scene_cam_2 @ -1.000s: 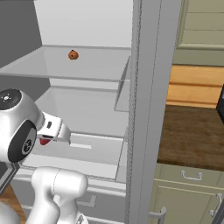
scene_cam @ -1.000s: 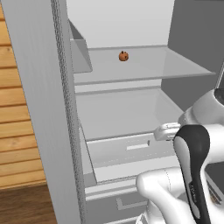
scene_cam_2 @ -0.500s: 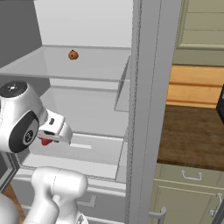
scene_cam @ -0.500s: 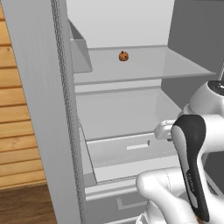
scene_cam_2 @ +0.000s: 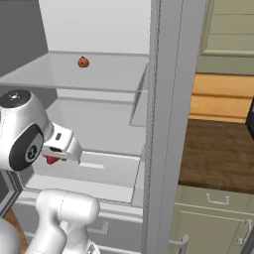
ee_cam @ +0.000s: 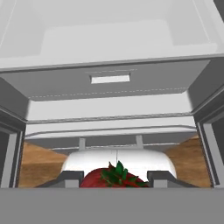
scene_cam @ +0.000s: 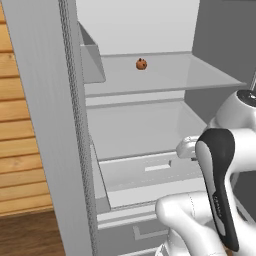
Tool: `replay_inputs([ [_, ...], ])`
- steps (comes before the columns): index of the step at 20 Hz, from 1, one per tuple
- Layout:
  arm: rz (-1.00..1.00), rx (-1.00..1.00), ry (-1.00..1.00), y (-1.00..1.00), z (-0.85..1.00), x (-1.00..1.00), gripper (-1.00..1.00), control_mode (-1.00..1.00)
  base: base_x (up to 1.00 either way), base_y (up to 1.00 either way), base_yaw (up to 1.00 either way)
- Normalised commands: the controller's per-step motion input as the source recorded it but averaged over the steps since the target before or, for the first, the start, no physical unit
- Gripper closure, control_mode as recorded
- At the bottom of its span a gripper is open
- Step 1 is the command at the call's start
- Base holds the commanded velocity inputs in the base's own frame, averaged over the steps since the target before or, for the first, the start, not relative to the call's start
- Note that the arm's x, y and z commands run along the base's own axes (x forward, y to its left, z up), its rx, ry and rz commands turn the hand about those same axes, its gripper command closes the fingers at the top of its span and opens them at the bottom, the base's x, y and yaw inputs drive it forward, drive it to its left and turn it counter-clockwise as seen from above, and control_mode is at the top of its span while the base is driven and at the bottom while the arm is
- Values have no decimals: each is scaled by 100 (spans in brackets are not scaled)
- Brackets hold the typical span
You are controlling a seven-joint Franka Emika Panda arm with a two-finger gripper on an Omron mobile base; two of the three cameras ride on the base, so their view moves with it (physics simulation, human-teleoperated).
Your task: Take the strawberry from the fridge and place it on top of the pancake, located on the dining counter.
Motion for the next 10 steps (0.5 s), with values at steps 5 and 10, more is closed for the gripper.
replay_inputs([
  [5, 0, 0, 0, 0, 0, 0, 100, 100, -44, 2, 16],
  [10, 0, 0, 0, 0, 0, 0, 100, 100, -60, 0, 26],
])
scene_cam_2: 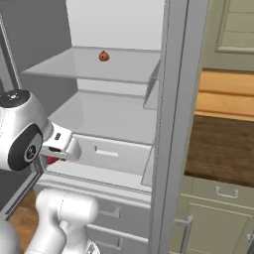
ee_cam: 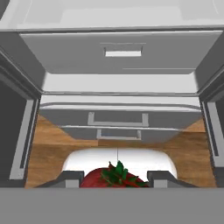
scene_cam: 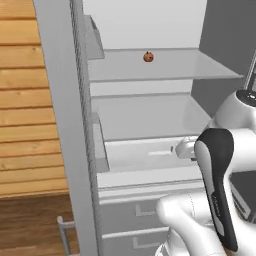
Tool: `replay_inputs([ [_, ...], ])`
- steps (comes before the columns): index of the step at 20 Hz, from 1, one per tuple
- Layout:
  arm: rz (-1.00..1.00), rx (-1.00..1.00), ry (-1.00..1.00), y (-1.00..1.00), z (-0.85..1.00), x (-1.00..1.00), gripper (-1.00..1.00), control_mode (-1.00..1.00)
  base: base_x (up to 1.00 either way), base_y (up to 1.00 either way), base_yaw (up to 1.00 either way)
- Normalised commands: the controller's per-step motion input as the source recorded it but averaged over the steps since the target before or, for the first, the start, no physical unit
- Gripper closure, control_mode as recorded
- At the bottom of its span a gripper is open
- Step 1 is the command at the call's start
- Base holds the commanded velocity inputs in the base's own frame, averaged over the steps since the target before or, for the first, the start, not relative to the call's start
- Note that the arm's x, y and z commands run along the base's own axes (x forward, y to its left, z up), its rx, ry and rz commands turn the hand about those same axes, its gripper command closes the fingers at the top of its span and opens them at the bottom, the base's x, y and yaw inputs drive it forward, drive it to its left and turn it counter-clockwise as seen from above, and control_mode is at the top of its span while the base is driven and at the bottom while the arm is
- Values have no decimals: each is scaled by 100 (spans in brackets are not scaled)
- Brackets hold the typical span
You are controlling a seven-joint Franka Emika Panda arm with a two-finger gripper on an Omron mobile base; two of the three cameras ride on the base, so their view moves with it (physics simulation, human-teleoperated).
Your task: Take the strawberry from the fridge and place it on top of the pancake, located on the dining counter.
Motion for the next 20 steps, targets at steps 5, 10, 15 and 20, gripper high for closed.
replay_inputs([
  [5, 0, 0, 0, 0, 0, 0, 100, 100, -51, 0, 62],
  [10, 0, 0, 0, 0, 0, 0, 100, 100, -49, -8, 87],
  [15, 0, 0, 0, 0, 0, 0, 100, 100, -66, -3, 88],
  [20, 0, 0, 0, 0, 0, 0, 100, 100, -61, 11, 87],
])
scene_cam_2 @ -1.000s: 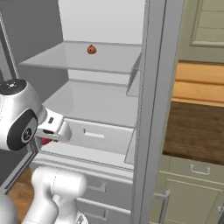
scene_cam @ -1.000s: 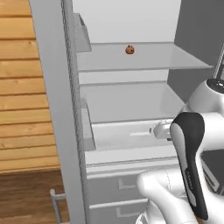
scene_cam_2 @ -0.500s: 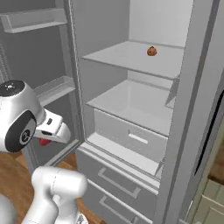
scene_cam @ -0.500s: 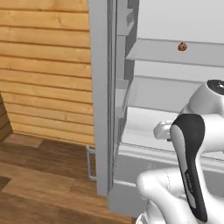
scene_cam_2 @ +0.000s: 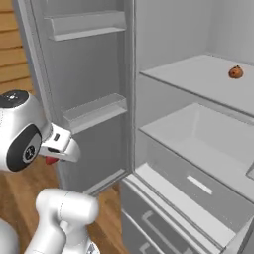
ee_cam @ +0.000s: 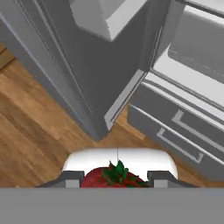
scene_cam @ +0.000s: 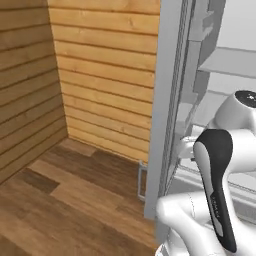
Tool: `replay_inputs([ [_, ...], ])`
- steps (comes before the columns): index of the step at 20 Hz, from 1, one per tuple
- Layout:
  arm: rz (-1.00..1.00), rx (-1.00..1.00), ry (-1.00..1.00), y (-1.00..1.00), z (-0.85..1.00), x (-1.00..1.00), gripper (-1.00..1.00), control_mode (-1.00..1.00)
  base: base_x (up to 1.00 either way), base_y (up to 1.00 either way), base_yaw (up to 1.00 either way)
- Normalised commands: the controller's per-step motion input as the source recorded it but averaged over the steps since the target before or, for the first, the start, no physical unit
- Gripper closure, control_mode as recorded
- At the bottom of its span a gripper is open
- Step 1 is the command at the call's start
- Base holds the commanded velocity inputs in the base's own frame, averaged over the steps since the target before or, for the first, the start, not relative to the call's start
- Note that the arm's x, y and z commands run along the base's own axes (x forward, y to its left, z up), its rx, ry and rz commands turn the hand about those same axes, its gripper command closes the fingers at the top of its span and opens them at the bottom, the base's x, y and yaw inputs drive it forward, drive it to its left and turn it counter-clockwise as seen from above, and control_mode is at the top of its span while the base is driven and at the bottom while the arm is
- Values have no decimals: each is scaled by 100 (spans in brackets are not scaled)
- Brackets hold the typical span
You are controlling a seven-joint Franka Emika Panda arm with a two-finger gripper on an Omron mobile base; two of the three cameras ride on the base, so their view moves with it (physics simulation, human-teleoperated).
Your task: Take the strawberry from the fridge and place it on top of the pancake, located on the dining counter.
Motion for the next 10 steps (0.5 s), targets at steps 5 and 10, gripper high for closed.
replay_inputs([
  [5, 0, 0, 0, 0, 0, 0, 100, 100, -31, -16, 94],
  [10, 0, 0, 0, 0, 0, 0, 100, 100, -59, 5, 82],
])
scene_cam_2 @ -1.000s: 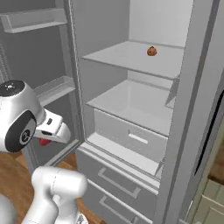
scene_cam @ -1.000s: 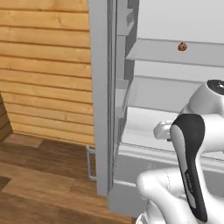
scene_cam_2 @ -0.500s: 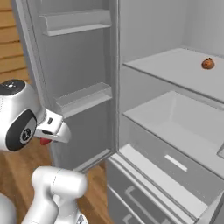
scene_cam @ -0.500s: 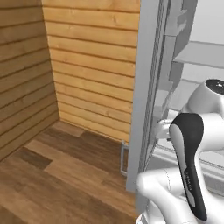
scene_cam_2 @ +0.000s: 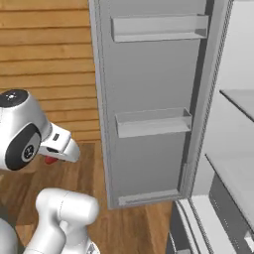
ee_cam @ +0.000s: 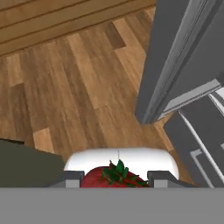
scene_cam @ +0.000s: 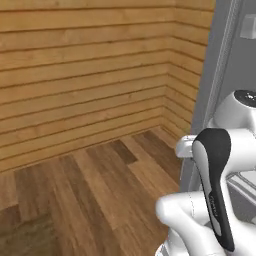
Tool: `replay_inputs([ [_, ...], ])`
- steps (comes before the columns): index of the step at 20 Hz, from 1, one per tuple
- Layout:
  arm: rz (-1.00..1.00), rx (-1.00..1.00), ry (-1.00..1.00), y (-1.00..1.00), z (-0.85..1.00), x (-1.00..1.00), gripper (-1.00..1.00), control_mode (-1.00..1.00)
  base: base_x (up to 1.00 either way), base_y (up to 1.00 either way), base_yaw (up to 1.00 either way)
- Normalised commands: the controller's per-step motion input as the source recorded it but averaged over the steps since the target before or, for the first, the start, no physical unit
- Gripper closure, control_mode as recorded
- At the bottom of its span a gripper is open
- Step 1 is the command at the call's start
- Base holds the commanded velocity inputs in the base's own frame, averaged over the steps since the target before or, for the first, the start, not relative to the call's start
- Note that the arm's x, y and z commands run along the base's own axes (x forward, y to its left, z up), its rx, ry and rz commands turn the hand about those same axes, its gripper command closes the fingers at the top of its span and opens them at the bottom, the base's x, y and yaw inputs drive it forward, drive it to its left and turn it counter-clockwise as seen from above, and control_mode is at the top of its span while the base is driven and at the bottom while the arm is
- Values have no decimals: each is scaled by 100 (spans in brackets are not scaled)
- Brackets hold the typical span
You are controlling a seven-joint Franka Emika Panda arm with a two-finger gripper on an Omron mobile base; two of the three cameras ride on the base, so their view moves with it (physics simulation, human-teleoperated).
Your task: Take the strawberry from the fridge and place it on top of the pancake, located on the dining counter.
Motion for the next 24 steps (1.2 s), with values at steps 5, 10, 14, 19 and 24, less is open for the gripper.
replay_inputs([
  [5, 0, 0, 0, 0, 0, 0, 100, 100, -41, 36, 73],
  [10, 0, 0, 0, 0, 0, 0, 100, 100, 6, 67, 27],
  [14, 0, 0, 0, 0, 0, 0, 100, 100, 99, 17, 0],
  [19, 0, 0, 0, 0, 0, 0, 100, 100, 100, 0, -2],
  [24, 0, 0, 0, 0, 0, 0, 100, 100, 100, 0, -1],
])
